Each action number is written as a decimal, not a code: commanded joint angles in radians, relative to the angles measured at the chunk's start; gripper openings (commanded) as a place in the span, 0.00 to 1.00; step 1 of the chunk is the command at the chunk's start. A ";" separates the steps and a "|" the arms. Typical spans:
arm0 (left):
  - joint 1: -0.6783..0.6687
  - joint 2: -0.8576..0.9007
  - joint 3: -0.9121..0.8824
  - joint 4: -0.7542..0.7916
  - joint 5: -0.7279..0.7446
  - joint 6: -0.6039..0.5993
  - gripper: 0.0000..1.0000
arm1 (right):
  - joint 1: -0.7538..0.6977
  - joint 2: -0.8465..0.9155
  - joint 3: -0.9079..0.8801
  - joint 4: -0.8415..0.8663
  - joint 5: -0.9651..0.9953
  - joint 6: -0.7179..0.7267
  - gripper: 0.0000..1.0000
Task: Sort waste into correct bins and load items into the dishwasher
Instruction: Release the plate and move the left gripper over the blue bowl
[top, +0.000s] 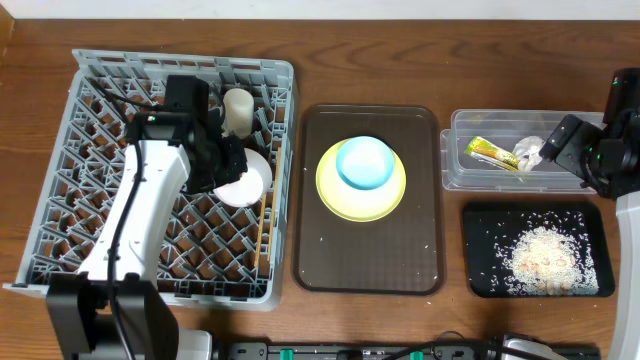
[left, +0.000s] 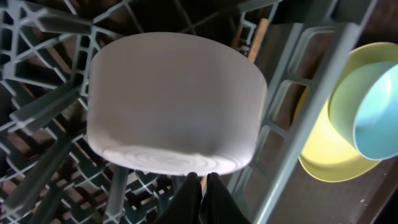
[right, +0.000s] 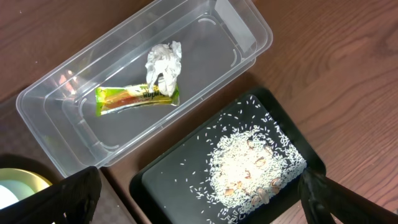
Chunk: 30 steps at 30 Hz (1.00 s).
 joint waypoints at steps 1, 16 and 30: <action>-0.002 0.035 -0.010 0.001 -0.014 -0.005 0.08 | -0.005 -0.001 0.006 -0.002 0.007 -0.007 0.99; 0.019 -0.066 0.153 0.078 -0.083 -0.061 0.09 | -0.005 -0.001 0.006 -0.001 0.007 -0.006 0.99; -0.425 -0.195 0.160 0.257 -0.093 -0.083 0.60 | -0.005 -0.001 0.006 -0.002 0.007 -0.007 0.99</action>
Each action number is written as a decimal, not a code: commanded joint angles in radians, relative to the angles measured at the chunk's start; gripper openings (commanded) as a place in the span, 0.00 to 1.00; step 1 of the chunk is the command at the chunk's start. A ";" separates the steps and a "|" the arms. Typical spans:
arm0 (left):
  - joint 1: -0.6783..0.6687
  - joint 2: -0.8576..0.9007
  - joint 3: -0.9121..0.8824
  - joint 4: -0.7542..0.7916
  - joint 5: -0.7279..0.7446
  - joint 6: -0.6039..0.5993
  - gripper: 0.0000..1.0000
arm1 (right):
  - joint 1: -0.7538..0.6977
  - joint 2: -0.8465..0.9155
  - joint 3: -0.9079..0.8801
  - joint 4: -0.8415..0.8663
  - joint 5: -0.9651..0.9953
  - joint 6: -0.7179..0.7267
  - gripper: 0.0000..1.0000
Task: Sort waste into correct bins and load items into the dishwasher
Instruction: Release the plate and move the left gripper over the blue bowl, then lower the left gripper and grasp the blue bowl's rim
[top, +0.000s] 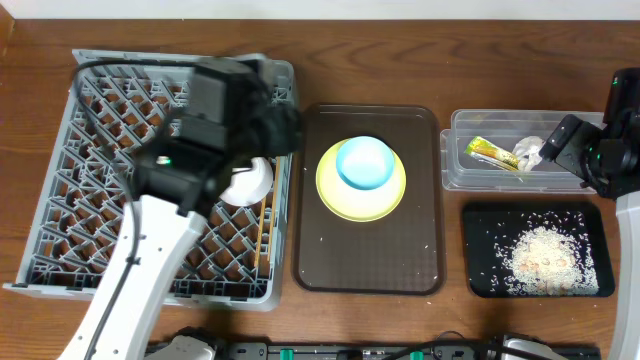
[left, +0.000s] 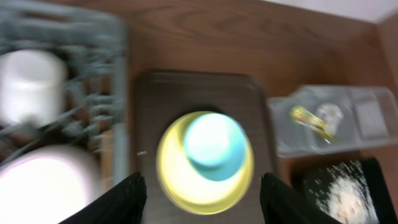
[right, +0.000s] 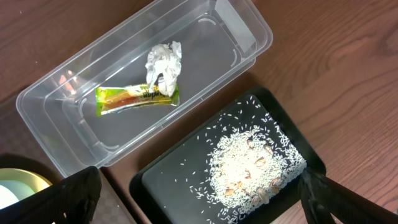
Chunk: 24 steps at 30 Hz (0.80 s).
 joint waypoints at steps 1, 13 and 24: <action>-0.101 0.063 0.004 0.054 -0.014 -0.002 0.60 | -0.005 -0.001 0.006 -0.002 0.007 -0.007 0.99; -0.324 0.442 0.003 0.275 -0.119 -0.002 0.59 | -0.005 -0.001 0.006 -0.002 0.007 -0.007 0.99; -0.334 0.639 0.003 0.301 -0.135 -0.003 0.46 | -0.005 -0.001 0.006 -0.002 0.007 -0.006 0.99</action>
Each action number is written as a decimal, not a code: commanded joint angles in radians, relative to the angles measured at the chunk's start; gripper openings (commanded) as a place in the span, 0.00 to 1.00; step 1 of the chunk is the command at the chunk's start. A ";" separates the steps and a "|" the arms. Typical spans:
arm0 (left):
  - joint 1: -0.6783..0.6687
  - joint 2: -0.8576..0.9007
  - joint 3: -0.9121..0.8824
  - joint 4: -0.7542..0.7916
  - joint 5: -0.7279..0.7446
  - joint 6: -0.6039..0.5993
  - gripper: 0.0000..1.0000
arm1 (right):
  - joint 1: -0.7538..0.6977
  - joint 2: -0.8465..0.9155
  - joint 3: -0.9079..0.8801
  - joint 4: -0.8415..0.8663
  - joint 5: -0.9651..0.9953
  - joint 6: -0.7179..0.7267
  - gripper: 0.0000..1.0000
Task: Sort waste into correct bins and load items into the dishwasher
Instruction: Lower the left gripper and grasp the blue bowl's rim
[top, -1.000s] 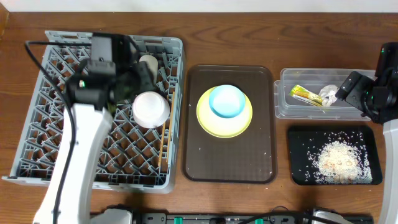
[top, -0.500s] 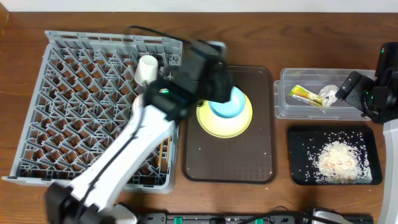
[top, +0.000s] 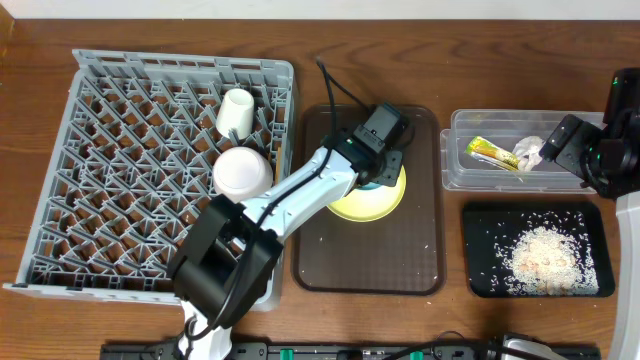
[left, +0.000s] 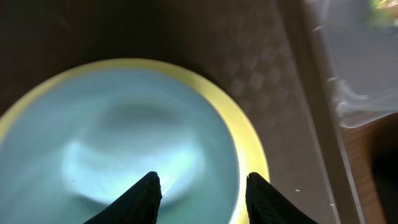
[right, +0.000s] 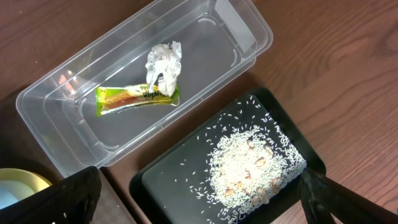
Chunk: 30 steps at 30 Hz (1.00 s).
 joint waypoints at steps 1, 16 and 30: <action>-0.006 0.026 0.003 -0.014 -0.019 -0.003 0.46 | -0.005 -0.001 0.006 -0.002 0.007 -0.007 0.99; -0.003 0.008 -0.002 -0.111 -0.092 -0.002 0.45 | -0.005 -0.001 0.006 -0.002 0.007 -0.006 0.99; -0.011 -0.204 -0.003 -0.114 -0.122 -0.036 0.32 | -0.005 -0.001 0.006 -0.002 0.007 -0.006 0.99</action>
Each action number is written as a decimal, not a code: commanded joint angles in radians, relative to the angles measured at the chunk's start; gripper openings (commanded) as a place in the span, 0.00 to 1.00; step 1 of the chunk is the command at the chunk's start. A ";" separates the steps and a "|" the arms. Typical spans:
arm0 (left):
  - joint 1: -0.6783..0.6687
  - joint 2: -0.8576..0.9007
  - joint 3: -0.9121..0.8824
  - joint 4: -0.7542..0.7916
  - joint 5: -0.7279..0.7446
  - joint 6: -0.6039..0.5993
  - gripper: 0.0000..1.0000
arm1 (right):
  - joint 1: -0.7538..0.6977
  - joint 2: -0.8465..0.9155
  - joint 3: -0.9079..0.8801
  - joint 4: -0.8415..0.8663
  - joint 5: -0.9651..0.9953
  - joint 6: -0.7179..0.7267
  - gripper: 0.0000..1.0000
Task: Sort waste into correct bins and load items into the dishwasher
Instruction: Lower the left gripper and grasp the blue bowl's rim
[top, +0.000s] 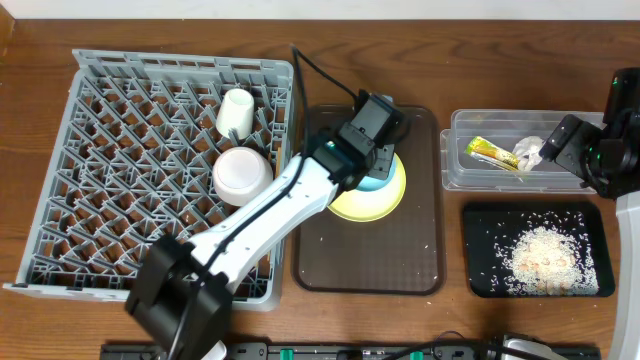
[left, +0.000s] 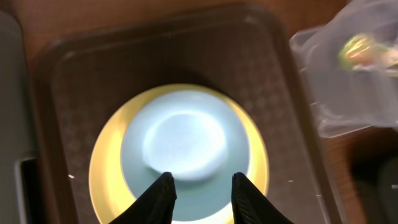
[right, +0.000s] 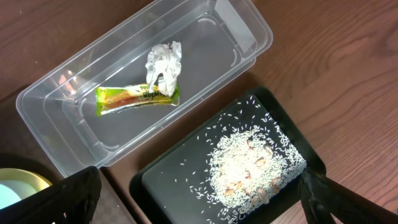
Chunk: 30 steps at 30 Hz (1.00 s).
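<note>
A light-blue bowl (left: 183, 140) sits on a yellow plate (left: 102, 171) on the brown tray (top: 420, 260). My left gripper (left: 202, 183) hangs open just above the bowl, its fingertips (left: 165, 182) spread over the bowl's near edge and holding nothing; in the overhead view the left gripper (top: 374, 160) covers part of the bowl. The grey dish rack (top: 60, 200) holds a white cup (top: 237, 110) and a white bowl (top: 242, 176). At the far right my right gripper (right: 199, 208) stands wide open and empty above the bins.
A clear bin (right: 74, 99) holds a green wrapper (right: 134, 96) and a crumpled tissue (right: 165, 62). In front of it a black tray (right: 168, 186) carries scattered rice (right: 258, 165). A few crumbs lie on the brown tray.
My left gripper was low and close over the blue bowl; now it is higher, with the whole bowl and plate in its view. It stays open. The bowl has not moved.
At first my left gripper was shut against the white bowl in the rack. Then it was open and high near the rack's right edge, the white bowl left in the rack. Then it was low over the blue bowl, and now higher. The right arm stayed still.
</note>
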 joint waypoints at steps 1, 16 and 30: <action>-0.010 0.010 -0.002 -0.006 0.047 -0.023 0.32 | -0.005 -0.001 0.006 -0.002 0.007 -0.006 0.99; -0.108 0.107 -0.057 0.075 0.063 -0.002 0.39 | -0.005 -0.001 0.006 -0.002 0.007 -0.007 0.99; -0.107 0.259 -0.058 0.104 -0.066 0.005 0.37 | -0.005 -0.001 0.006 -0.002 0.007 -0.006 0.99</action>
